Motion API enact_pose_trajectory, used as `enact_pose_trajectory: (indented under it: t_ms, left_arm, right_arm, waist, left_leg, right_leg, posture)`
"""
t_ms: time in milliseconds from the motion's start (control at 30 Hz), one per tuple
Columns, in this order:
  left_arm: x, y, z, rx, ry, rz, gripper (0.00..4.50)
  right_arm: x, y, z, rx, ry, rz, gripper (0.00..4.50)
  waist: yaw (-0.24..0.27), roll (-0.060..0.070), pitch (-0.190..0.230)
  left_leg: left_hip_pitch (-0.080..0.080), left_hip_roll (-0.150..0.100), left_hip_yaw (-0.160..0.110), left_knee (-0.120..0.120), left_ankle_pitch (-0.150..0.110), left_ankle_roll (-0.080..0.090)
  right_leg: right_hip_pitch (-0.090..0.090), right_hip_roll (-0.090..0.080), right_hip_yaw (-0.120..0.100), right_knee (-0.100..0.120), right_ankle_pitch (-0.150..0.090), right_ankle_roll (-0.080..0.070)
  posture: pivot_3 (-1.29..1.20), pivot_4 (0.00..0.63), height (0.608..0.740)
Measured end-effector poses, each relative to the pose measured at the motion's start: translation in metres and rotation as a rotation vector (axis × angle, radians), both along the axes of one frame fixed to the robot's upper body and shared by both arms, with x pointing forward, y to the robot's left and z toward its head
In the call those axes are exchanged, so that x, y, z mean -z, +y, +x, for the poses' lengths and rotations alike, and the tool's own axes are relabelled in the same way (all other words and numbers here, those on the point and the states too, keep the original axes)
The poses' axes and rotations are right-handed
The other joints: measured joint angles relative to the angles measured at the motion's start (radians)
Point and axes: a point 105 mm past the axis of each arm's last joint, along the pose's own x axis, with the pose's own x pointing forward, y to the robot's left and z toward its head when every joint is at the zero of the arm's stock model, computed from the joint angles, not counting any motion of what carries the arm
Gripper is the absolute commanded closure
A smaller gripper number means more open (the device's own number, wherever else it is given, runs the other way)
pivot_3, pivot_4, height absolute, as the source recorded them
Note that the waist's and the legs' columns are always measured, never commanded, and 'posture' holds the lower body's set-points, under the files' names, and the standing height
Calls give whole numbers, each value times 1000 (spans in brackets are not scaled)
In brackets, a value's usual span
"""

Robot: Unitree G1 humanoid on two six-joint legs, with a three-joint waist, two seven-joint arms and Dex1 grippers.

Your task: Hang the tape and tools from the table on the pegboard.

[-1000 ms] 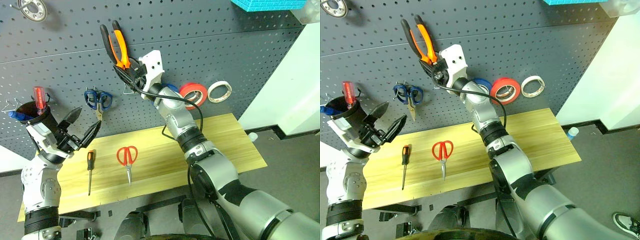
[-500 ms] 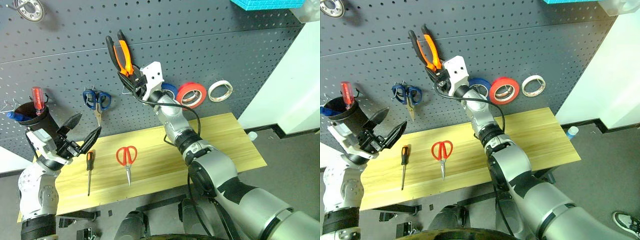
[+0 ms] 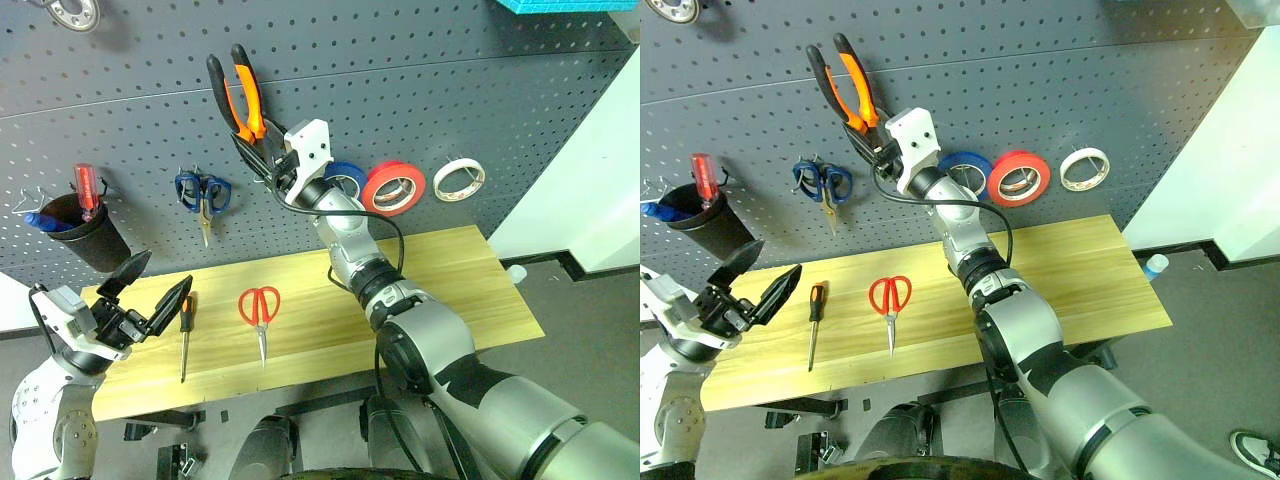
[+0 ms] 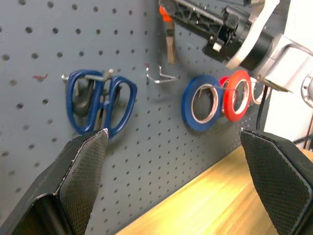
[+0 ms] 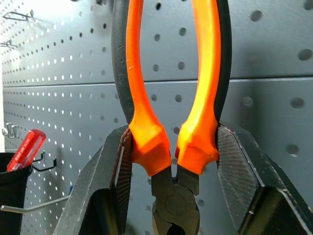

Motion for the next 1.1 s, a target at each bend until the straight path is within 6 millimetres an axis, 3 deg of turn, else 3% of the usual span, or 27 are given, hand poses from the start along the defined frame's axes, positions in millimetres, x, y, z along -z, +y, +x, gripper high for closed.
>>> enact_pose_trajectory:
  t_ms: [200,367,1100]
  left_arm:
    - [-5,0,-5,-3,-17,-9,0]
    - [-14,-7,-10,20,-47,-9,0]
    - [-16,-16,-9,41,-37,-54,0]
  right_arm:
    - [3,-1,0,19,-8,-5,2402]
    - [18,-2,5,59,38,-34,2402]
    - [1,-7,4,89,-30,16,2402]
  waist:
    - [4,-2,9]
    - [6,-2,15]
    - [25,-3,27]
  left_leg:
    - [0,0,0,0,0,0]
    - [0,0,0,0,0,0]
    - [0,2,1,-2,0,0]
  right_leg:
    - [0,0,0,0,0,0]
    - [0,0,0,0,0,-1]
    - [-1,3,0,-1,-1,-4]
  posture:
    - [86,163,738]
    - [89,173,738]
    - [108,164,738]
